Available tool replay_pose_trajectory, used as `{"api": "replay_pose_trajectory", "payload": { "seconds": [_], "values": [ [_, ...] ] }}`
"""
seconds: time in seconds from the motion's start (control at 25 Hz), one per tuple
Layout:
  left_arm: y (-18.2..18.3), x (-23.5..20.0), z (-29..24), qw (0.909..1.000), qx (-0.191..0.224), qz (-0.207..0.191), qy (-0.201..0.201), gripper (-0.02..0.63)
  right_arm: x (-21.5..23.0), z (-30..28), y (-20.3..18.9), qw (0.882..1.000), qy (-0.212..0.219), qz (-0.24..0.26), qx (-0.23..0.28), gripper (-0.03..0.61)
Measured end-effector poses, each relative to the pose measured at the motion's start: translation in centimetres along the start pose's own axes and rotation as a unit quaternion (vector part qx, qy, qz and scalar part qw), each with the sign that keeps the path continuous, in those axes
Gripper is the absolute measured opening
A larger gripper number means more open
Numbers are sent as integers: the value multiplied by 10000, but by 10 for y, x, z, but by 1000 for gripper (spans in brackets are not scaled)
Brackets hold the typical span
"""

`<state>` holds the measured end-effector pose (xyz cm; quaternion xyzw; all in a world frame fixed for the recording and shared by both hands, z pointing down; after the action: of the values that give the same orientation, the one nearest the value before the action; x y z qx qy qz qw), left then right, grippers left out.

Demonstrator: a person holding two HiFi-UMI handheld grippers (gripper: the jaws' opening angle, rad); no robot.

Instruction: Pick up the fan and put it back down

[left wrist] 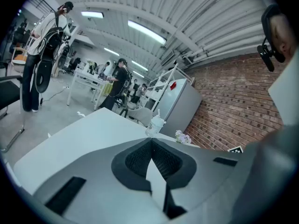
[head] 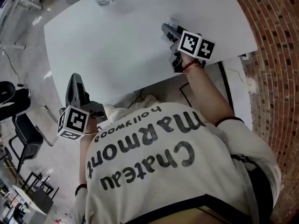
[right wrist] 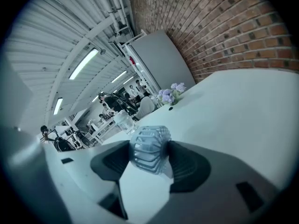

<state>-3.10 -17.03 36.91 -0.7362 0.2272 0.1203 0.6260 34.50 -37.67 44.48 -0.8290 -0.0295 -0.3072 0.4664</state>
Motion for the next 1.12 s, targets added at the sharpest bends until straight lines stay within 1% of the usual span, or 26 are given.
{"api": "replay_pose_trajectory", "payload": {
  "seconds": [0.28,0.44,0.84,1.12],
  "values": [
    [2,-3,2,10000,21,7,26,2,-11,-7,-4,9999,88,61,-82,262],
    [-1,-6,1,10000,16,82,1,2,-17,-8,-6,9996,47,229,-132,264],
    [-5,-7,10,9999,21,97,28,2,-22,-3,-12,9992,46,376,-101,267],
    [-1,-14,22,9999,44,108,52,2,-37,-4,-20,9972,56,730,-121,268]
  ]
}}
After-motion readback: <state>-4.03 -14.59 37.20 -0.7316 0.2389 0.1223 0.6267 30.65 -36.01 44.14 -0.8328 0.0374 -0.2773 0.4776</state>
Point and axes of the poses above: the fingertips, and each gripper's own axes: z backward along the fingers, x to its right, y out of its top, the point moved 8 cm from there along z, backward along the fingers, and after that the axes turned 8 degrees about x, right-handed, at the moved point
